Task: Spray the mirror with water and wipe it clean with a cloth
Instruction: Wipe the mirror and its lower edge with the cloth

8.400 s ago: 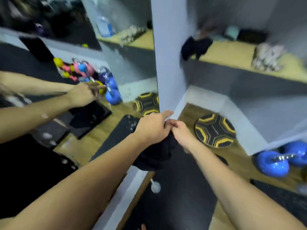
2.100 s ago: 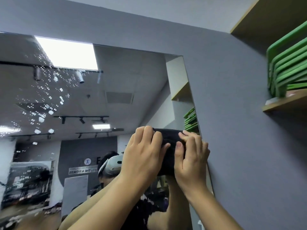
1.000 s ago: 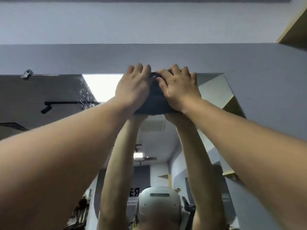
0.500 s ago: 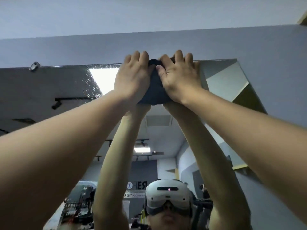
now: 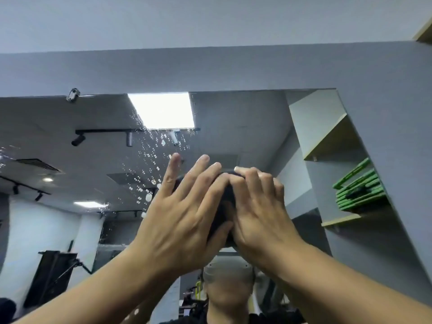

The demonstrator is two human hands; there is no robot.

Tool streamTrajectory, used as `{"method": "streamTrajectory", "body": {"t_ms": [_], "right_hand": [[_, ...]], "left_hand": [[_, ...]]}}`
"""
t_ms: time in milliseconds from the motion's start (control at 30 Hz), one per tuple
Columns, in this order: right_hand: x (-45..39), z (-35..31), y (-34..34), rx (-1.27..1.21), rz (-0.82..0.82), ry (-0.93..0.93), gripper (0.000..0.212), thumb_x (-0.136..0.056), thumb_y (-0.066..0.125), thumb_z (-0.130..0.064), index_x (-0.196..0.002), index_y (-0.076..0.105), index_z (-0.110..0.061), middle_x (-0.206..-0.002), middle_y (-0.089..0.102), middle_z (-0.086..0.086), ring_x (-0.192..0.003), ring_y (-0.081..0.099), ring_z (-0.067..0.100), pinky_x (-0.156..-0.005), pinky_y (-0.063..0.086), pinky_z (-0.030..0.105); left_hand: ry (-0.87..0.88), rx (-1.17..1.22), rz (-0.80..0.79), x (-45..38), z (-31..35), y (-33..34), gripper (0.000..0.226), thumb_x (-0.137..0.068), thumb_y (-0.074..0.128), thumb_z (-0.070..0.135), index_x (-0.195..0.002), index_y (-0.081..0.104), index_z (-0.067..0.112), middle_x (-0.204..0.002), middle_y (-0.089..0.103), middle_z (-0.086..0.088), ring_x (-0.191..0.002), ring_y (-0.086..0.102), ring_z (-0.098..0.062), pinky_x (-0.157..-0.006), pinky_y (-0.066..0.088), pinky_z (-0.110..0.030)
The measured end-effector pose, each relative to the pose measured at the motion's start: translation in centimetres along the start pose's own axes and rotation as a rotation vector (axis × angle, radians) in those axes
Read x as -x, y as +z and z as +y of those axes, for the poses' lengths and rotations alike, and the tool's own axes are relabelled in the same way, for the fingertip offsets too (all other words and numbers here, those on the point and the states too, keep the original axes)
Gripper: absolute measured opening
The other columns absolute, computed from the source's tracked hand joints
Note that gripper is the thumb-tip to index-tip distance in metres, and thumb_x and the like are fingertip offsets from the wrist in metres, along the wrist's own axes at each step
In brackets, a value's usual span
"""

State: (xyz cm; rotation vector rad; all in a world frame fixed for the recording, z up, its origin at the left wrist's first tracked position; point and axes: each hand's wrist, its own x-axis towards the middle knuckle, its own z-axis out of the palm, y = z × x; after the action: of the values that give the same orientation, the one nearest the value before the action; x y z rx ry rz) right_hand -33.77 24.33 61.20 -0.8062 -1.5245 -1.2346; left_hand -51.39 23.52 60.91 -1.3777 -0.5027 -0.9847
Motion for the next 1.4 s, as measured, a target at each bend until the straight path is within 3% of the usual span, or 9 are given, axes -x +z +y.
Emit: {"method": "streamTrajectory", "body": {"t_ms": [133,200,300,400,500,800,1100,1267,1400], "right_hand": [[0.0,1.7,-2.2,-0.328,-0.127,-0.007,0.033,-0.094,0.048,-0.039,-0.125,0.037,-0.034,-0.126,0.04,-0.016,-0.117,0.039,0.012,-0.101,0.038,0.038],[-0.9,2.7,-3.8,-0.533,-0.22,0.02,0.032,-0.088,0.058,-0.039,-0.117,0.043,-0.035,-0.118,0.047,-0.024,-0.116,0.046,0.007,-0.099,0.044,0.032],[-2.8,5.3,-5.2,-0.923,-0.179,0.126,0.021,-0.084,0.06,-0.027,-0.102,0.06,-0.015,-0.107,0.066,0.002,-0.104,0.064,0.015,-0.09,0.054,0.03],[-4.7,9.7,-4.7,-0.539,0.068,0.156,0.026,-0.087,0.043,-0.032,-0.098,0.058,-0.014,-0.098,0.062,0.006,-0.097,0.063,0.02,-0.083,0.056,0.042],[-6.0,12.8,-3.1,-0.052,0.062,0.124,0.033,-0.09,0.037,-0.03,-0.113,0.055,-0.016,-0.12,0.057,0.005,-0.107,0.054,0.028,-0.093,0.043,0.044],[-6.6,14.5,-1.7,0.038,-0.025,0.136,0.057,-0.095,0.024,-0.04,-0.149,0.036,-0.025,-0.163,0.029,0.001,-0.152,0.021,0.021,-0.122,0.017,0.042],[-6.3,14.3,-1.8,0.019,-0.053,0.099,0.059,-0.095,0.024,-0.045,-0.151,0.035,-0.034,-0.164,0.027,-0.004,-0.153,0.018,0.021,-0.122,0.016,0.042],[-6.8,13.9,-1.9,0.065,-0.026,0.111,0.057,-0.091,0.028,-0.04,-0.144,0.046,-0.029,-0.157,0.04,0.003,-0.145,0.033,0.028,-0.116,0.025,0.046],[-7.7,12.3,-1.6,0.033,0.122,0.145,0.046,-0.091,0.033,-0.032,-0.125,0.06,-0.018,-0.132,0.06,0.009,-0.118,0.052,0.032,-0.099,0.037,0.045]], "left_hand": [[0.061,-0.064,-0.107,-1.1,0.1,-0.4,0.099,-0.084,0.056,0.073,-0.151,0.044,0.002,-0.143,0.057,-0.015,-0.13,0.055,-0.038,-0.111,0.037,-0.064],[0.05,-0.072,-0.167,-1.0,0.9,0.0,0.113,-0.078,0.056,0.079,-0.158,0.032,0.003,-0.137,0.057,-0.015,-0.107,0.058,-0.036,-0.092,0.05,-0.054],[0.018,-0.092,-0.194,-1.0,1.8,0.1,0.11,-0.077,0.061,0.075,-0.159,0.031,0.008,-0.119,0.058,-0.015,-0.085,0.049,-0.033,-0.067,0.044,-0.044],[0.04,-0.132,-0.198,-1.2,2.6,0.6,0.108,-0.067,0.07,0.071,-0.15,0.044,0.007,-0.123,0.057,-0.02,-0.087,0.051,-0.034,-0.068,0.045,-0.044],[0.101,-0.137,-0.156,-1.7,3.4,1.6,0.098,-0.072,0.066,0.066,-0.143,0.049,0.001,-0.143,0.051,-0.022,-0.101,0.054,-0.037,-0.075,0.049,-0.047],[-0.041,-0.213,-0.075,-10.3,-0.7,4.6,0.091,-0.084,0.058,0.063,-0.16,0.025,0.024,-0.149,0.043,-0.011,-0.115,0.05,-0.037,-0.085,0.046,-0.046],[-0.626,-0.22,-0.137,-21.0,-12.4,6.6,0.081,-0.094,0.049,0.064,-0.161,0.019,0.03,-0.15,0.035,-0.012,-0.136,0.037,-0.039,-0.105,0.037,-0.052],[-0.506,-0.281,-0.104,-19.6,-10.7,6.5,0.077,-0.095,0.049,0.059,-0.158,0.025,0.023,-0.147,0.036,-0.014,-0.131,0.039,-0.04,-0.101,0.037,-0.051],[-0.305,-0.264,-0.02,-15.0,-8.9,5.5,0.076,-0.09,0.052,0.059,-0.154,0.033,0.023,-0.138,0.045,-0.014,-0.118,0.048,-0.041,-0.092,0.044,-0.049]]}}
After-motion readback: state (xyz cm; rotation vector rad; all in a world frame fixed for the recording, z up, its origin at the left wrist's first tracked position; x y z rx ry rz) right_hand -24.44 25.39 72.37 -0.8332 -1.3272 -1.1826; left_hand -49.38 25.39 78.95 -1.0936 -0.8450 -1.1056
